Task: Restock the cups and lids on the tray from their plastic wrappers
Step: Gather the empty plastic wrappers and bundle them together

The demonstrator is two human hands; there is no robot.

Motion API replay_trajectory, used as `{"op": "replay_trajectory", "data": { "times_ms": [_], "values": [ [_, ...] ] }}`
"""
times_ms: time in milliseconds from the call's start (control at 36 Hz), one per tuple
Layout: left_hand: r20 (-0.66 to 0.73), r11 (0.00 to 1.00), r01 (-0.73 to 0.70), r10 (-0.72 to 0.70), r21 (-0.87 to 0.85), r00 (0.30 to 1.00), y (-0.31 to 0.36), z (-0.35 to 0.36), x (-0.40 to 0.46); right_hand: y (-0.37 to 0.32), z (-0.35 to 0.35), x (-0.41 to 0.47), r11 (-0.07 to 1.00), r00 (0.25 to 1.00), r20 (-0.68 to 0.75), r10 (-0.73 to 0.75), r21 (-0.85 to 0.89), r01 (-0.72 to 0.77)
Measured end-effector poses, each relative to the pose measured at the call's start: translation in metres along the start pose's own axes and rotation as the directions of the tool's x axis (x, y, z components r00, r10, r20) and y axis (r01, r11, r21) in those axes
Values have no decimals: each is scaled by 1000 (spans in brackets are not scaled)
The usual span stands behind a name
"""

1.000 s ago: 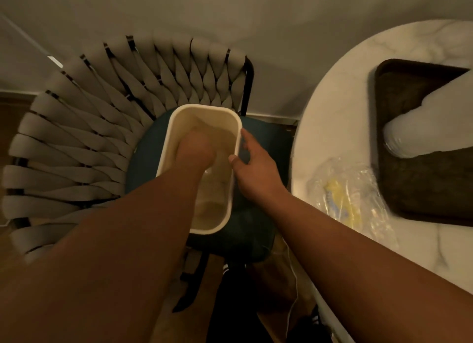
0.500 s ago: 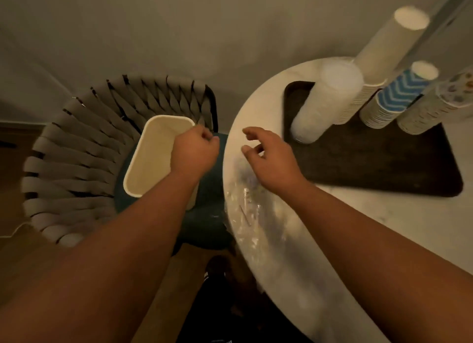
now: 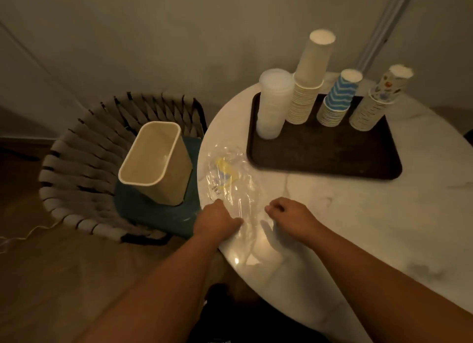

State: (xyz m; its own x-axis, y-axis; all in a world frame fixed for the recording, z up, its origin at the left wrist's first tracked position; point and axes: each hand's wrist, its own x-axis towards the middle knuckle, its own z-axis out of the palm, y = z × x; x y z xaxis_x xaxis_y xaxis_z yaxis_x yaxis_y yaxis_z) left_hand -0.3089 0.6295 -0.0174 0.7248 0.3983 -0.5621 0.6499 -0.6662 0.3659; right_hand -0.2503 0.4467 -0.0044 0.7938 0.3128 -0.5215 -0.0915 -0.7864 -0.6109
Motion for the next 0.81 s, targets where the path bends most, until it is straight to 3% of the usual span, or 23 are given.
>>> {"op": "replay_trajectory", "data": {
  "times_ms": [83,222,306,389,528,583,667,722,806],
  "values": [
    [-13,993,-96,97,73,995,4,7,-4,6,12,2,988,997,-39,73,136,-67],
    [80,949,-281,272,141,959,-6,13,-8,-4,16,11,954,965,-225,135,292,-65],
    [157,925,-359,338,128,928,-14,8,-6,-15,13,22,934,962,-224,157,351,-70],
    [197,937,-348,335,37,921,-18,-4,-5,-20,16,32,940,967,-204,154,330,-80],
    [-221,963,-210,171,-170,960,-23,-28,13,-19,22,33,945,948,-292,127,327,-26],
    [-293,952,-185,109,-245,950,-20,-37,25,-18,22,30,927,955,-274,116,375,-5],
    [-164,952,-80,32,-294,986,-10,-46,40,-12,17,27,923,976,-182,122,383,-44],
    [-45,979,-53,45,-198,998,-4,-44,43,-7,12,24,932,987,-76,139,346,-104],
    [-16,983,-142,141,-113,990,1,-38,41,-3,6,21,913,983,74,166,366,-181]
  ]
}}
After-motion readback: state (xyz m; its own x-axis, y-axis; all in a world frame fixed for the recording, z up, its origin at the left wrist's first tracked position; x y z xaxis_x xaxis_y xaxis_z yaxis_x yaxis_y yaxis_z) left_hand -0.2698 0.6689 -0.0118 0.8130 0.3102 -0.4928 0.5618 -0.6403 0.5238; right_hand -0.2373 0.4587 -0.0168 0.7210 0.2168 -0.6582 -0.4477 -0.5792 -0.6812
